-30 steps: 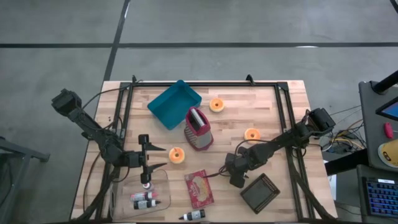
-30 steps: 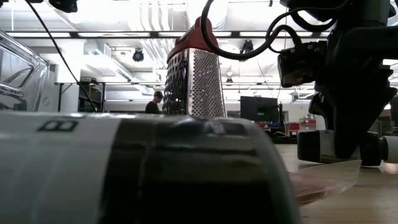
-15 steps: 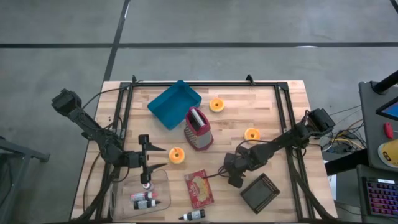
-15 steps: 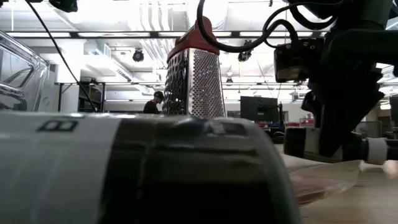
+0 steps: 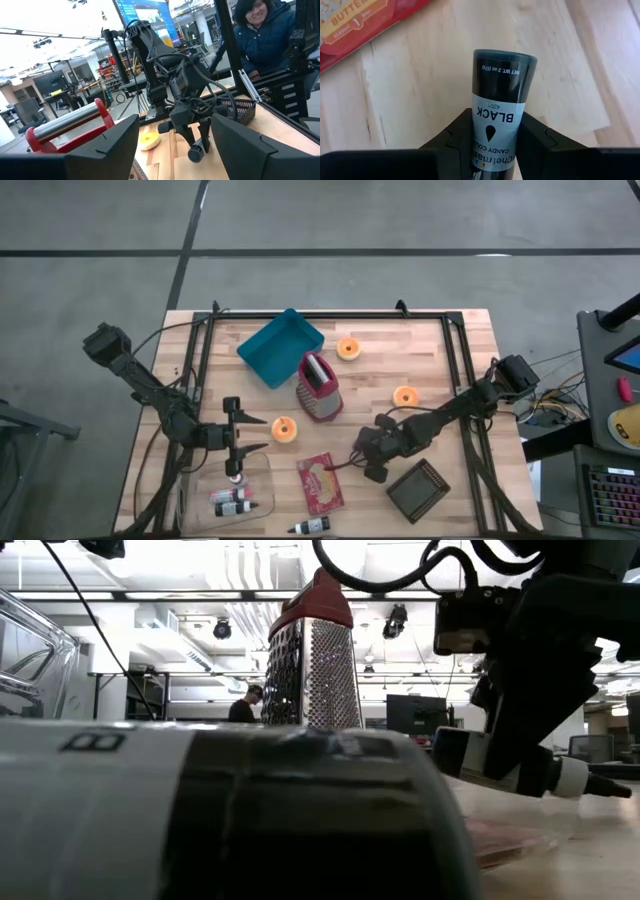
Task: Pick & Place Food Item
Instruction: Put the top black food coloring into the transparent bin
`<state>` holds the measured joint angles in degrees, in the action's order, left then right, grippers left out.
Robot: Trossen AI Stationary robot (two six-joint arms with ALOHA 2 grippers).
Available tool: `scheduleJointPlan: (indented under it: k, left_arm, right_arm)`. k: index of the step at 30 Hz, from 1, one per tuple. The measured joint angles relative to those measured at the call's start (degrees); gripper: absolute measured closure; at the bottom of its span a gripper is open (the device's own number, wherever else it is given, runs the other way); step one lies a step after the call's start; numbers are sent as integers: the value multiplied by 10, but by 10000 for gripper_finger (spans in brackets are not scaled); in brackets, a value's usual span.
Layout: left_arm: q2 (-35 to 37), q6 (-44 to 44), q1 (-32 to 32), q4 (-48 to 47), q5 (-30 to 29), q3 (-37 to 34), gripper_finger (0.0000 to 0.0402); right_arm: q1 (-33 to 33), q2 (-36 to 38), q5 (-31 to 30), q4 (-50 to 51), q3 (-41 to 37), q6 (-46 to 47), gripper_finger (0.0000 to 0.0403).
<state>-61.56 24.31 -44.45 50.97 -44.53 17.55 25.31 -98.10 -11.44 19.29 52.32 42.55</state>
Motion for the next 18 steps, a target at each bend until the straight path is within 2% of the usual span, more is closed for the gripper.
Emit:
scheduleJointPlan:
  k: [18]
  left_arm:
    - [0,-19,0,0,3,0,149]
  right_arm:
    - [1,2,-85,-62,11,-86,300]
